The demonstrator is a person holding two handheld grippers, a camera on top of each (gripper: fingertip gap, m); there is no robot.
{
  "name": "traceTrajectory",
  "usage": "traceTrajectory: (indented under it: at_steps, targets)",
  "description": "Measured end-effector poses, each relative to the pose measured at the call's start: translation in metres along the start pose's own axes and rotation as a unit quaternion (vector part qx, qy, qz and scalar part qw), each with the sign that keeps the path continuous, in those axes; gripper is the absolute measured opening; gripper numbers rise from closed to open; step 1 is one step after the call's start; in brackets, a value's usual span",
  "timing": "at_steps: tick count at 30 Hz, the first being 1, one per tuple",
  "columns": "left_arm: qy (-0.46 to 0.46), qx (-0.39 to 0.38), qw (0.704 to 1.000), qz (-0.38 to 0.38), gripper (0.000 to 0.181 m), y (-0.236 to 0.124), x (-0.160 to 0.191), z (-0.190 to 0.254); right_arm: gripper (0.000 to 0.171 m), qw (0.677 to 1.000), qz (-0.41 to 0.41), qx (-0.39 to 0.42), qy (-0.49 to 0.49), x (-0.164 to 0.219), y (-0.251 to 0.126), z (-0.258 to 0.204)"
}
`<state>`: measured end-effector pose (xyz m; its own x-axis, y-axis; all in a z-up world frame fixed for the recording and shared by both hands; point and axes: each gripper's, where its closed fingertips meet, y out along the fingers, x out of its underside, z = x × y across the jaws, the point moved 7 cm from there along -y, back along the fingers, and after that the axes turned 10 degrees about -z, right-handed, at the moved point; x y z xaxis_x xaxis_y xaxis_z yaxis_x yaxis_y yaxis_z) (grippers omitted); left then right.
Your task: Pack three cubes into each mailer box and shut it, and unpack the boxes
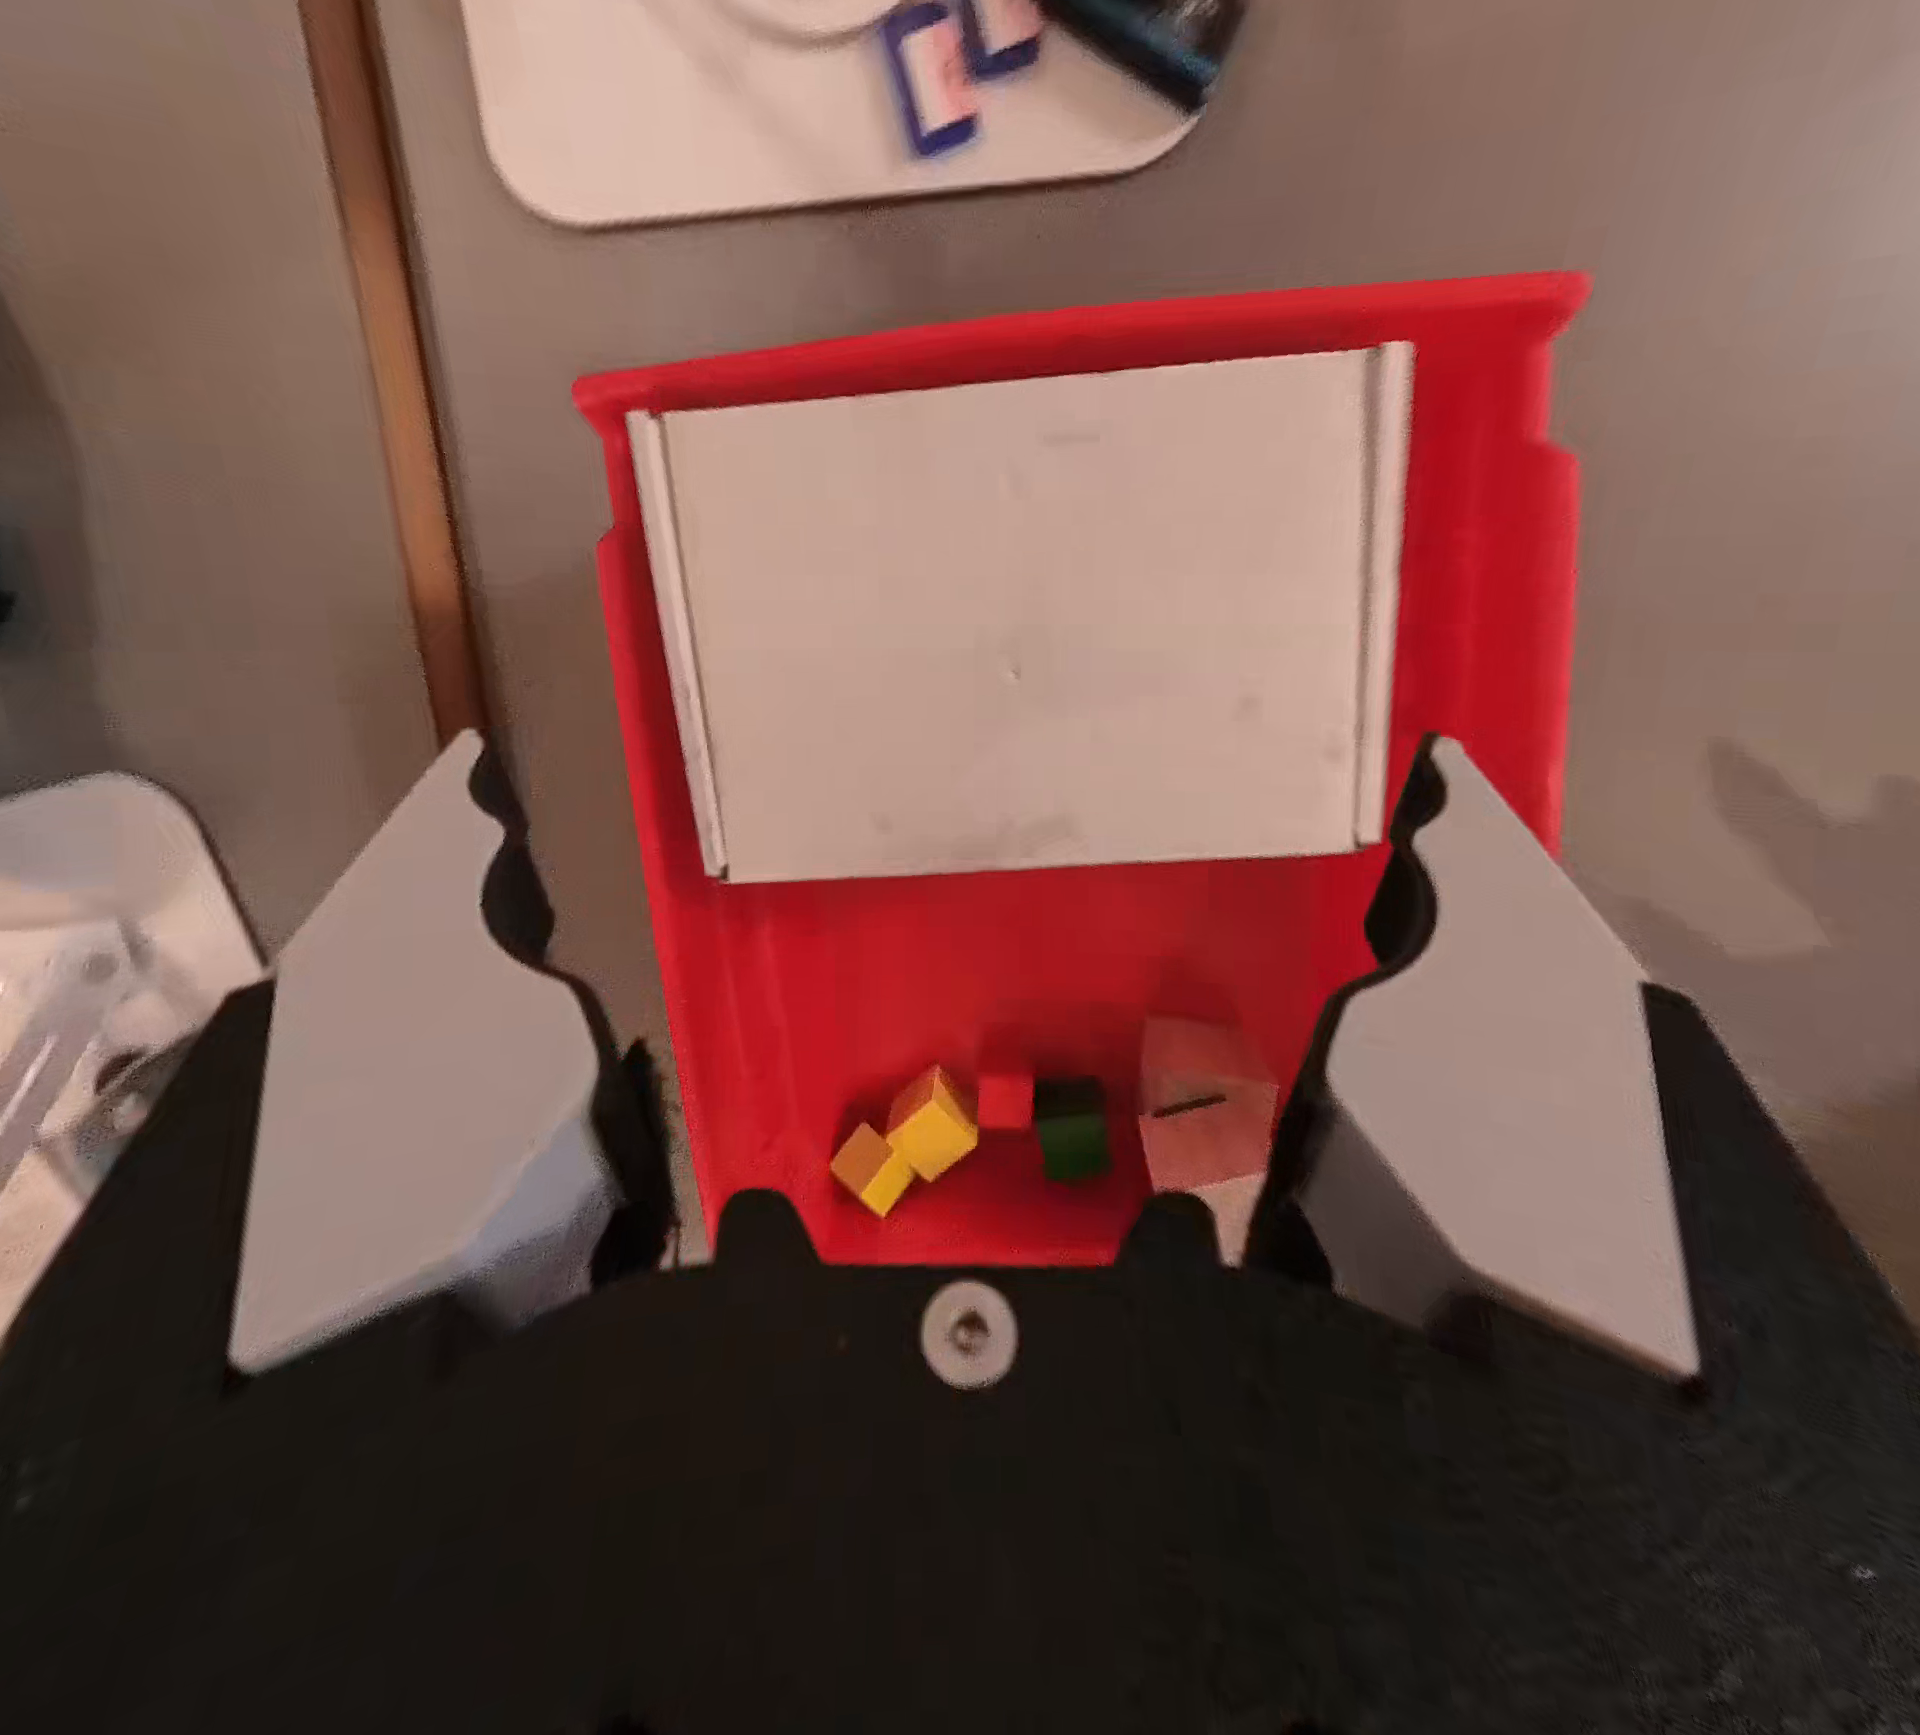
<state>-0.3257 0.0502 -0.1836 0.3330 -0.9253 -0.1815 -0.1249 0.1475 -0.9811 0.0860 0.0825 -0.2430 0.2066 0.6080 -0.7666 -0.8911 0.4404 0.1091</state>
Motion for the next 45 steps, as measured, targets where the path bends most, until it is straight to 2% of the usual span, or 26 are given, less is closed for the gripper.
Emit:
traceTrajectory:
  at_steps: [4,8,13,17,23,29,36,45]
  targets:
    - [-0.036,-0.001,0.998,-0.051,0.158,0.017,-0.008,0.005,0.085,1.000,-0.010,-0.021,-0.012,0.014,-0.003,-0.010]
    - [-0.026,-0.042,0.996,-0.071,0.155,0.029,-0.011,0.004,0.084,0.999,-0.023,-0.020,0.012,0.026,0.000,-0.006]
    - [-0.028,0.040,0.998,-0.046,0.153,0.029,-0.018,0.019,0.083,0.998,-0.046,-0.028,0.026,0.039,0.008,-0.007]
    - [-0.018,0.016,0.997,-0.077,0.155,0.038,-0.014,0.022,0.083,0.998,-0.048,-0.033,0.026,0.040,0.011,-0.009]
    - [-0.027,-0.002,0.998,-0.062,0.152,0.031,-0.022,0.016,0.083,0.998,-0.048,-0.033,0.020,0.039,0.011,-0.011]
    - [-0.048,-0.026,0.996,-0.066,0.160,0.038,-0.023,0.007,0.083,0.998,-0.054,-0.036,0.027,0.041,0.013,-0.011]
    - [-0.046,0.010,0.997,-0.067,0.155,0.041,-0.024,0.013,0.083,0.997,-0.060,-0.041,0.026,0.042,0.014,-0.012]
    - [-0.050,-0.004,0.996,-0.072,0.160,0.038,-0.024,0.011,0.083,0.996,-0.064,-0.048,0.029,0.042,0.015,-0.014]
